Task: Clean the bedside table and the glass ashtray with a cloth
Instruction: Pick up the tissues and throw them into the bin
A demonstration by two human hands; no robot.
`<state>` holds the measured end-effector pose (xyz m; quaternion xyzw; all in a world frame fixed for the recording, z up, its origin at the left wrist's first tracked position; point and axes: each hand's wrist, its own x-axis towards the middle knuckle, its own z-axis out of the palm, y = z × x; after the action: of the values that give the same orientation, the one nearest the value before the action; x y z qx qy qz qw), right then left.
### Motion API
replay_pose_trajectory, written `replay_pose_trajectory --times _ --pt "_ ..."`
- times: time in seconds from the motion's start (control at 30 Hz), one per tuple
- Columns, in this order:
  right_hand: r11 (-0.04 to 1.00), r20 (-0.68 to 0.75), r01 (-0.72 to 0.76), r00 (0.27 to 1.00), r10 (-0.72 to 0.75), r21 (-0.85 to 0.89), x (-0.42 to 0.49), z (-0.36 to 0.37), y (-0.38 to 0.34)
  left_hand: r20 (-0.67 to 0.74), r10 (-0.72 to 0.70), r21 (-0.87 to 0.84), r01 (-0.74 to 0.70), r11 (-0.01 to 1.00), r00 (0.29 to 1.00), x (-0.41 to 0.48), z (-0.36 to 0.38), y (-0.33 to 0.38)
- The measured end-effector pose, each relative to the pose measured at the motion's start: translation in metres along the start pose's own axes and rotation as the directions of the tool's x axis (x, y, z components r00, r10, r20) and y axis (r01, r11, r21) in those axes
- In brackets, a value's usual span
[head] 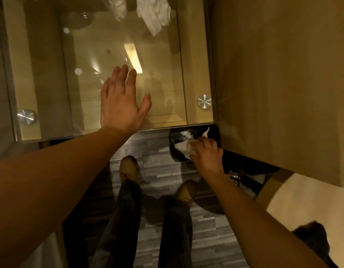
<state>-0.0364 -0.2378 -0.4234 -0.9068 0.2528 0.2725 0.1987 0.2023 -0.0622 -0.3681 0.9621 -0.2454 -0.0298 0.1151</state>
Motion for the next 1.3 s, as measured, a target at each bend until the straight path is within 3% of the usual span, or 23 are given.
replay_pose_trajectory --times 0.07,0.17,0.3,0.4,0.5,0.77,0.97,1.07,1.13,1.3 --pt "1.0 0.061 -0.008 0.998 0.009 -0.019 0.009 0.003 0.013 0.002 0.002 0.0 -0.002 1.0 1.0 0.0 0.0 0.001" --pt "0.994 0.017 -0.02 1.0 0.018 0.104 0.008 -0.009 0.021 -0.005 0.004 -0.006 -0.004 1.0 1.0 -0.001 -0.001 0.001" --pt "0.944 -0.221 0.089 0.975 -0.018 0.318 -0.023 -0.053 0.013 -0.011 0.017 -0.027 -0.017 0.999 1.0 -0.004 -0.002 0.002" --pt "0.916 -0.416 0.208 0.908 -0.051 0.342 -0.046 -0.098 -0.005 -0.032 0.025 -0.015 -0.026 1.0 0.999 -0.005 -0.002 0.002" --pt "0.905 -0.488 0.264 0.87 -0.073 0.335 -0.04 -0.143 -0.03 -0.011 0.017 -0.005 -0.017 1.0 1.0 -0.004 -0.002 0.003" --pt "0.853 -0.548 0.399 0.82 -0.167 0.337 0.096 -0.229 -0.13 -0.009 0.021 0.003 -0.021 1.0 1.0 -0.001 0.001 0.001" --pt "0.907 -0.415 0.38 0.866 -0.28 0.181 0.196 -0.248 -0.186 0.013 0.015 0.022 -0.015 1.0 1.0 0.001 0.0 0.002" --pt "0.913 -0.349 0.389 0.878 -0.326 0.125 0.217 -0.242 -0.189 0.014 0.018 0.015 -0.018 1.0 1.0 0.002 -0.002 0.002" --pt "0.908 -0.382 0.4 0.864 -0.329 0.122 0.223 -0.239 -0.187 0.02 0.017 0.014 -0.017 1.0 1.0 0.002 -0.003 0.002" --pt "0.885 -0.422 0.387 0.87 -0.256 0.261 0.205 -0.232 -0.179 0.044 0.012 0.015 -0.013 1.0 0.999 0.003 -0.005 0.001"
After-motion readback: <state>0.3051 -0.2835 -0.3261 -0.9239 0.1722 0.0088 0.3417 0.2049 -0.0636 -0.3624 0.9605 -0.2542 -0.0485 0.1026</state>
